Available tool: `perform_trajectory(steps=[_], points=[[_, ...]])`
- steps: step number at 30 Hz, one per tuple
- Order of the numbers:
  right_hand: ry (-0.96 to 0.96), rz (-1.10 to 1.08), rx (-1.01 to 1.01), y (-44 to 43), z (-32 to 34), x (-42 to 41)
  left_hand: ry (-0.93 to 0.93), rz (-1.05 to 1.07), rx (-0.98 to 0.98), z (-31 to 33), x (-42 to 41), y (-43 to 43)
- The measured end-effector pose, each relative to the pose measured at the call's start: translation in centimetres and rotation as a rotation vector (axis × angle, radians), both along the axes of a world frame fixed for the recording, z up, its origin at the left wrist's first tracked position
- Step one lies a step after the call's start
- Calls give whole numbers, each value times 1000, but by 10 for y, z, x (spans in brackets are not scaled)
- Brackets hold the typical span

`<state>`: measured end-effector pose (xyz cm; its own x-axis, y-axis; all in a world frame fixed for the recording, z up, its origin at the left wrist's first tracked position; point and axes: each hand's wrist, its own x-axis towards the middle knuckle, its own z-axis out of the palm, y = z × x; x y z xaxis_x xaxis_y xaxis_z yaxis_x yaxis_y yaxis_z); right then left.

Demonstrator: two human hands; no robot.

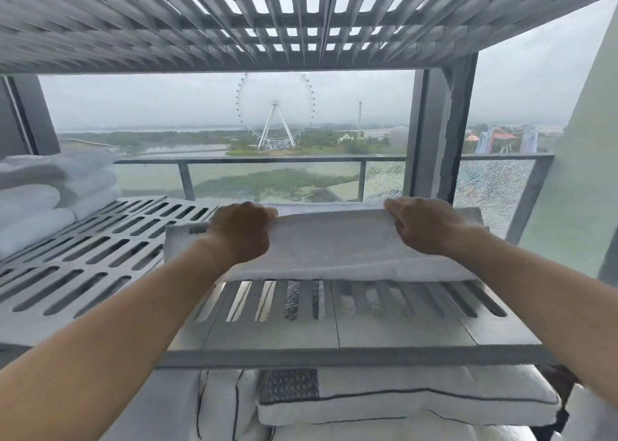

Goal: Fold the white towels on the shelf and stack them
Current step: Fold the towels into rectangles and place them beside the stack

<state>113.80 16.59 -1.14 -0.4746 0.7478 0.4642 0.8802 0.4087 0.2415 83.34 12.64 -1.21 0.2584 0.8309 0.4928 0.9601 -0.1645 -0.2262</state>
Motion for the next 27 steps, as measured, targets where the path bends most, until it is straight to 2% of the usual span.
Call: perform_trajectory(steps=[4,8,11,15,19,22,27], points=[[-54,-98,-167,45,-1,-3,28,-8,24,-3,1,45],[-104,-142,-418,78,-15,-2,1,-28,-43,-14,-1,80],[-25,-101,-524,98,-22,2,33,2,-134,-23,-8,101],[61,0,-495,116,-31,11,129,68,-292,-27,-19,117],[170,97,-380,126,-50,23,103,81,-429,-25,-33,120],[267,131,-387,133,-58,27,130,119,-422,-27,-38,121],[208,121,-358,142,-53,26,99,133,-380,-33,-49,122]])
